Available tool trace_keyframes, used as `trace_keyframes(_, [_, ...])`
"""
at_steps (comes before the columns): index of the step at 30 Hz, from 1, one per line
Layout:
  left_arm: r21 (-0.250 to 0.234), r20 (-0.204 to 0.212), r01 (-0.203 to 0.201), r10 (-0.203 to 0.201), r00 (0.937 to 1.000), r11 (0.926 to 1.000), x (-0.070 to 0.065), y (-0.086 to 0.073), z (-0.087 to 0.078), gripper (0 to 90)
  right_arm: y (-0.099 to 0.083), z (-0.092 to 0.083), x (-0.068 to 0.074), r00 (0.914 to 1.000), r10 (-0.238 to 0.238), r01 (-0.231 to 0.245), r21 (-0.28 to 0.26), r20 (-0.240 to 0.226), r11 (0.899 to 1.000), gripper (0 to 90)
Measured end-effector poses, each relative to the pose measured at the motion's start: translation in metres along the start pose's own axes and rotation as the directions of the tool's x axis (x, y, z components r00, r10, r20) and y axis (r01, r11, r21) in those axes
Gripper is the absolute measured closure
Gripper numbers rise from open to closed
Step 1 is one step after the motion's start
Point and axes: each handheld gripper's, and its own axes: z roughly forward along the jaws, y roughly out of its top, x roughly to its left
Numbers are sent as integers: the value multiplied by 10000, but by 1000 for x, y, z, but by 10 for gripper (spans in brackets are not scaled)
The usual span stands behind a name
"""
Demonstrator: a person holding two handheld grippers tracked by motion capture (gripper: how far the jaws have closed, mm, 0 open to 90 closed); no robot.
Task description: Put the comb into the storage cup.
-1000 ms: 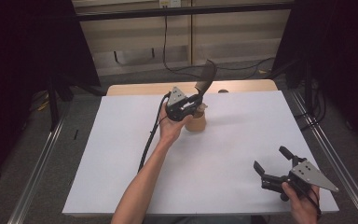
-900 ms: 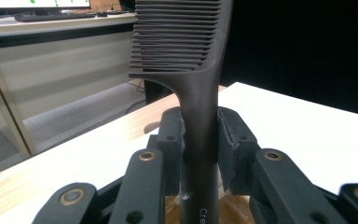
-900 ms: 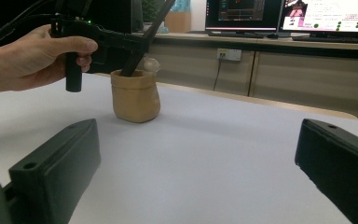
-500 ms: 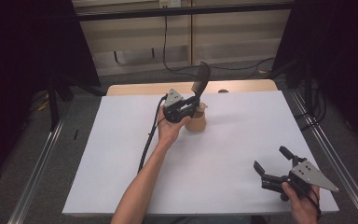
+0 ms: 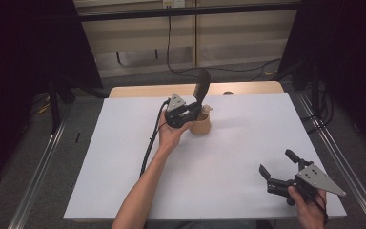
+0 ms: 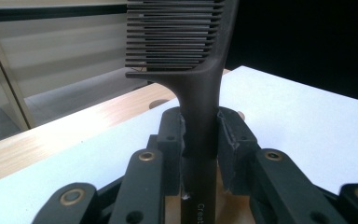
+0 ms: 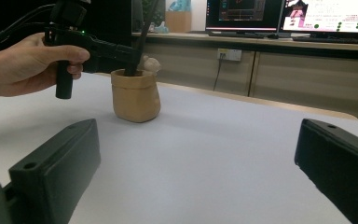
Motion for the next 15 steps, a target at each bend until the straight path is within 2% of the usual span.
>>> trace_keyframes(4, [308, 27, -171, 171, 9999, 9994, 0, -2, 0, 728, 0, 0, 0, 10000, -25, 25, 2, -5, 10000, 0])
trace_keyframes(5, [402, 62, -102, 99, 9999, 9991, 0, -3, 1, 727, 0, 0, 0, 10000, -29, 29, 2, -4, 10000, 0])
trace_keyframes(8, [443, 65, 40, -43, 10000, 9990, 1, -4, 0, 727, 0, 0, 0, 10000, -24, 24, 20, -28, 10000, 0])
trace_keyframes(15, [694, 157, -166, 156, 9998, 9974, 0, -5, 0, 726, 0, -1, 0, 10000, -28, 28, 18, -23, 10000, 0])
